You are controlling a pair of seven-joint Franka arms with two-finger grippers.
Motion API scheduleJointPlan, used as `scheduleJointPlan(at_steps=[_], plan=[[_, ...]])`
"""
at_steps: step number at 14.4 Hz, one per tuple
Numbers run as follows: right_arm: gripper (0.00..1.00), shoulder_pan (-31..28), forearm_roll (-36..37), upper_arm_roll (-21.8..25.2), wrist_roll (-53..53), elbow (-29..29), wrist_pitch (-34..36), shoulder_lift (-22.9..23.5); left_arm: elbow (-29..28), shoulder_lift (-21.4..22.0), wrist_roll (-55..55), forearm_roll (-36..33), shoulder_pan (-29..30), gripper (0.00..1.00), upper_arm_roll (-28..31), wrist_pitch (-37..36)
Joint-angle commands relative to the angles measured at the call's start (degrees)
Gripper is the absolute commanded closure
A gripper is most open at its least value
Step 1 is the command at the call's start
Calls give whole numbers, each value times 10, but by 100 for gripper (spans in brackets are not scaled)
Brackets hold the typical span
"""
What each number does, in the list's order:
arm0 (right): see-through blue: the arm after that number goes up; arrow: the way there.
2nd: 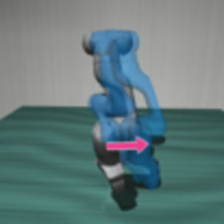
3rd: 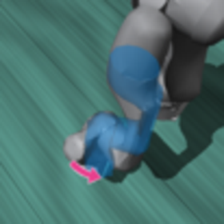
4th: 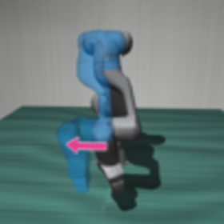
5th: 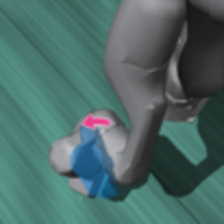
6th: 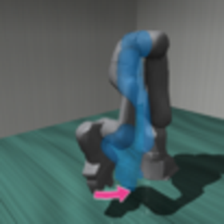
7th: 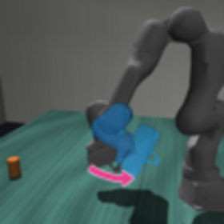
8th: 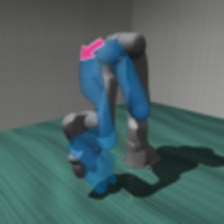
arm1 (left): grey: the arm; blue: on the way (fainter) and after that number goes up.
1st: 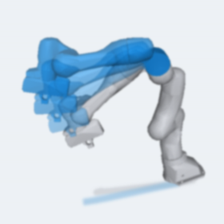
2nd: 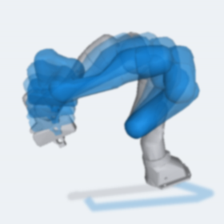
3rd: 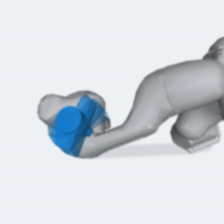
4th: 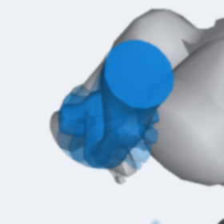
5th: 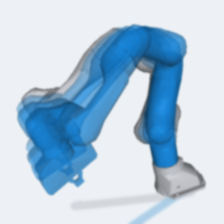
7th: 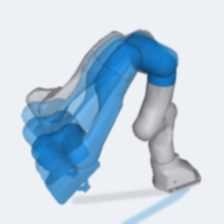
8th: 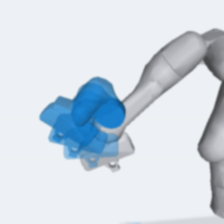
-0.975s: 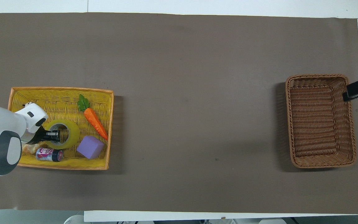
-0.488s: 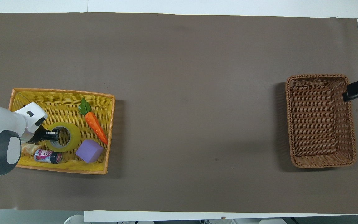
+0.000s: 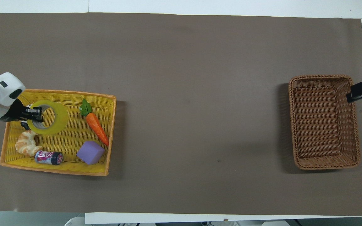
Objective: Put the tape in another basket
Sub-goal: 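Lift the tape roll with the left gripper while the right gripper approaches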
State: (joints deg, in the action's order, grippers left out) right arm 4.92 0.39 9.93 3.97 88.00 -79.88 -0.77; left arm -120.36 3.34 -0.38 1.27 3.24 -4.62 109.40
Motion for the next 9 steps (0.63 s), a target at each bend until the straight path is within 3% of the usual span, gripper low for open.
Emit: scheduleJointPlan(at_steps=[1,9], plan=[[1,-1,2,-1,10,16,-6,-13,71,-19,71,28,-50,100,1,-48],[1,1,2,-1,11,16,-5,-13,86,-19,242,160,-235,100,0,-4]])
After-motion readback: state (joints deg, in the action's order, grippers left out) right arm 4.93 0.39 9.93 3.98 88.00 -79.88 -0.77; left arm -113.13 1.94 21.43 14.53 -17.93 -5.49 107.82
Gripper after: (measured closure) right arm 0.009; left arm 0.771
